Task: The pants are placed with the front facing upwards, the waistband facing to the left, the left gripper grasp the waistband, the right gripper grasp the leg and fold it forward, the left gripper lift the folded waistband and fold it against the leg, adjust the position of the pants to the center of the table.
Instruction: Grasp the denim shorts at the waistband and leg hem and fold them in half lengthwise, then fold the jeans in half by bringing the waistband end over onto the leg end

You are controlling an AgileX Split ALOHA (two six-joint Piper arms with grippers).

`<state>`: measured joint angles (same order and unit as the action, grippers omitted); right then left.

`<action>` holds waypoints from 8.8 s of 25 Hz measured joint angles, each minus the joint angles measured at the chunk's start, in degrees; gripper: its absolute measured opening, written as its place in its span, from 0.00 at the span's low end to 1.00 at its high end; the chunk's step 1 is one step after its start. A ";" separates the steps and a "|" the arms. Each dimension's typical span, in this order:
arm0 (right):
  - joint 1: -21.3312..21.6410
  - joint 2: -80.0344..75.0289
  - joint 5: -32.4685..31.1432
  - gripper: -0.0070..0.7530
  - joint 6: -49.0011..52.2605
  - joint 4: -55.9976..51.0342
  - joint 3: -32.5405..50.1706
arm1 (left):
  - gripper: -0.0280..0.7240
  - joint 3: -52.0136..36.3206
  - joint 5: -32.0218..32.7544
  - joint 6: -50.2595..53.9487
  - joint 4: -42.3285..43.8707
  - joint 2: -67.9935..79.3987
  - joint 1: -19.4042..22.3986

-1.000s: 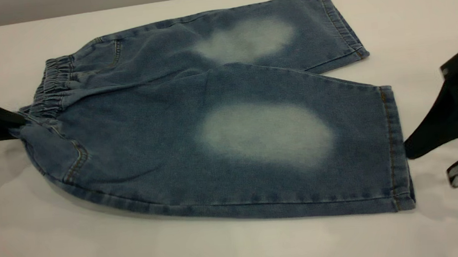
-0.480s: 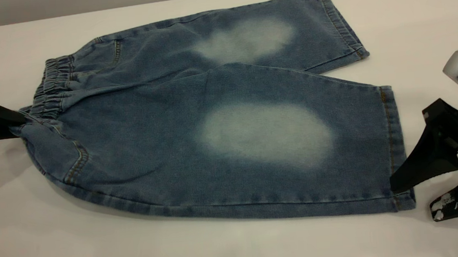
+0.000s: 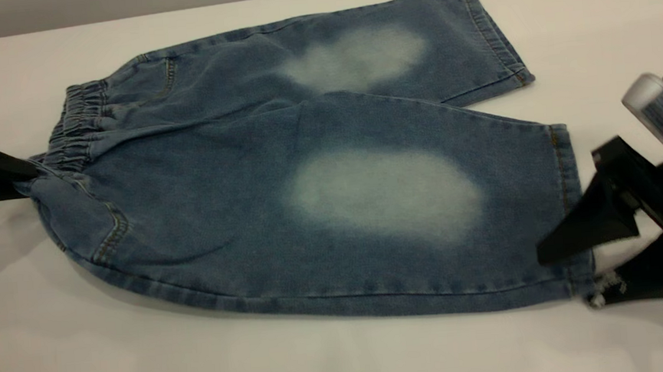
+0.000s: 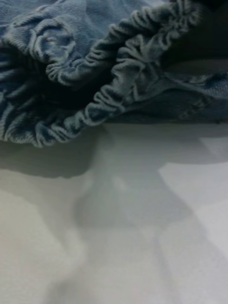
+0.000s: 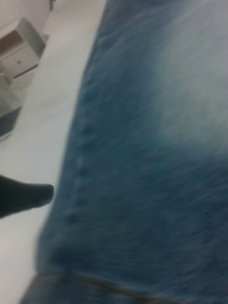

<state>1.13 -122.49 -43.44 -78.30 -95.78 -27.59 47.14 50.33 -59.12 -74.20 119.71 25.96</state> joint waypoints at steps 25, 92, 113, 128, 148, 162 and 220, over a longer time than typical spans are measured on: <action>0.00 0.41 -10.00 0.03 -2.88 2.93 -1.45 | 0.20 -1.14 4.13 2.76 3.32 -5.01 0.00; 0.00 1.62 -3.73 0.03 37.86 9.77 -45.72 | 0.20 -16.01 -4.63 16.07 -26.01 -17.44 0.14; -5.69 -5.54 1.64 0.03 42.45 11.52 -56.47 | 0.20 -7.12 -9.19 19.43 -25.64 -14.97 0.19; -5.69 -5.49 0.57 0.03 42.52 13.28 -56.47 | 0.62 -6.84 -8.01 8.00 -25.79 -15.01 0.19; -5.58 -5.49 -3.84 0.41 38.12 16.51 -56.54 | 0.81 -6.84 -3.03 1.49 -25.68 -15.01 0.19; -7.16 -3.51 -22.71 0.76 29.02 6.04 -56.87 | 0.81 -4.18 -9.79 13.73 -2.20 -13.43 9.89; -24.37 -8.30 -6.15 0.76 24.53 9.42 -56.87 | 0.26 20.96 -9.41 28.07 17.19 5.01 -5.11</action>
<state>-23.24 -130.80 -49.60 -53.77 -86.37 -84.46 68.09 40.92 -31.05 -57.01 124.73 20.85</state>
